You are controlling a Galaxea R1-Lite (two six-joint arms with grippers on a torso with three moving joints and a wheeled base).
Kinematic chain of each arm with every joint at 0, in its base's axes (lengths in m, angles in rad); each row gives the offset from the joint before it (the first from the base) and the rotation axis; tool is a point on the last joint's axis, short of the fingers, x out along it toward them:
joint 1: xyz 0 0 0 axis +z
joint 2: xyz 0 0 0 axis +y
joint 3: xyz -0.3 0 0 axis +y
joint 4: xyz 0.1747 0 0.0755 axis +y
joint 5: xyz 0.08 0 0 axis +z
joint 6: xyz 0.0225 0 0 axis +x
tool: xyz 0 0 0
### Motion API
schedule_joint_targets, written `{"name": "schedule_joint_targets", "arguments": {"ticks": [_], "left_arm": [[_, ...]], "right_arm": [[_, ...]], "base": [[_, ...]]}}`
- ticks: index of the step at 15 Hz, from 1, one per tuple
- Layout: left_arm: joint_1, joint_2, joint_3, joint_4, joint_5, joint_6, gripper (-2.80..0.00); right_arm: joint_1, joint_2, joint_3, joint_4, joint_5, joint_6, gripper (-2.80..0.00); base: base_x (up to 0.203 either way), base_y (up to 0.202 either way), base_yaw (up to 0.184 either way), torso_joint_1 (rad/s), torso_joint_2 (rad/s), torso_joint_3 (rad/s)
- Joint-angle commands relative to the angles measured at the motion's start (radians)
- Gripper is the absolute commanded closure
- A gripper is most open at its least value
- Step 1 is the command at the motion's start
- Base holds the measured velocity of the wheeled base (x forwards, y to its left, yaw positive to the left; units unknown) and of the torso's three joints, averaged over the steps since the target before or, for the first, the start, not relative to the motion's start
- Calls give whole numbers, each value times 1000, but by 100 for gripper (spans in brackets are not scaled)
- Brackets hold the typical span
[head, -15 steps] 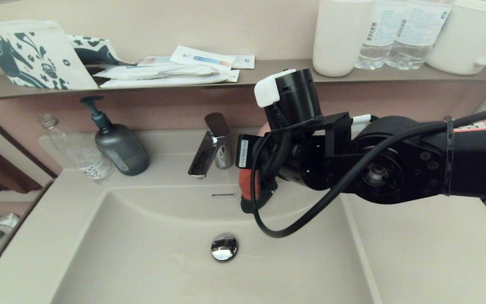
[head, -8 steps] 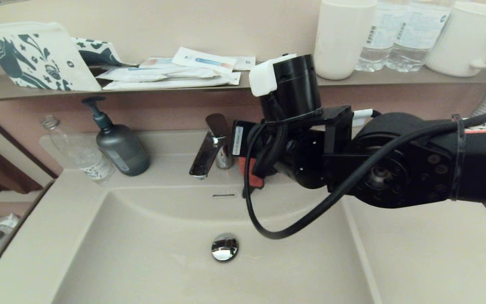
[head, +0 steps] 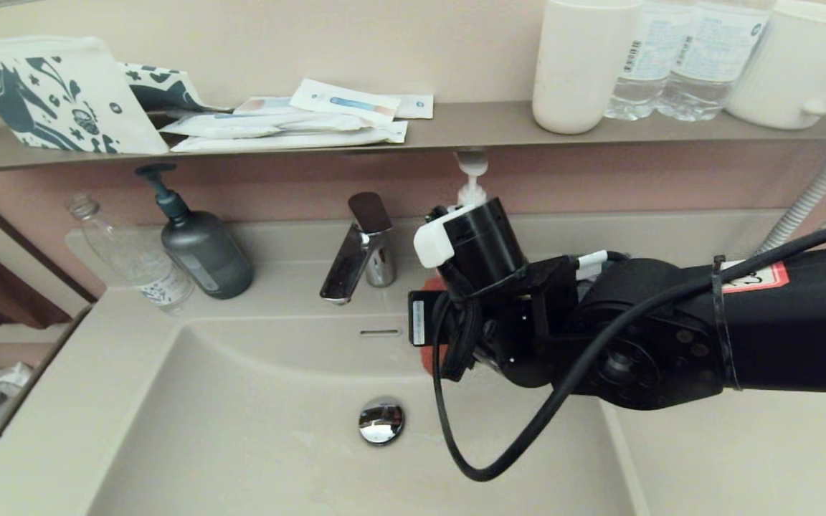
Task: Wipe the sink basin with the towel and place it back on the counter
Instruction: Wipe the sink
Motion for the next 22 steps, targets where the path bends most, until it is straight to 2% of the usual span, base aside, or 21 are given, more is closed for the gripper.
{"name": "schedule_joint_targets", "arguments": {"ticks": [1, 5, 22], "left_arm": [[0, 1, 0, -1, 0, -1, 0], [0, 1, -1, -1, 0, -1, 0], [-1, 1, 0, -1, 0, -1, 0]], "right_arm": [[-2, -7, 17, -1, -7, -3, 0], [-5, 9, 17, -6, -25, -63, 0], [4, 5, 69, 8, -36, -66, 0]], "base": [[0, 0, 0, 0, 0, 0], [0, 0, 0, 0, 0, 0], [0, 0, 0, 0, 0, 0]]}}
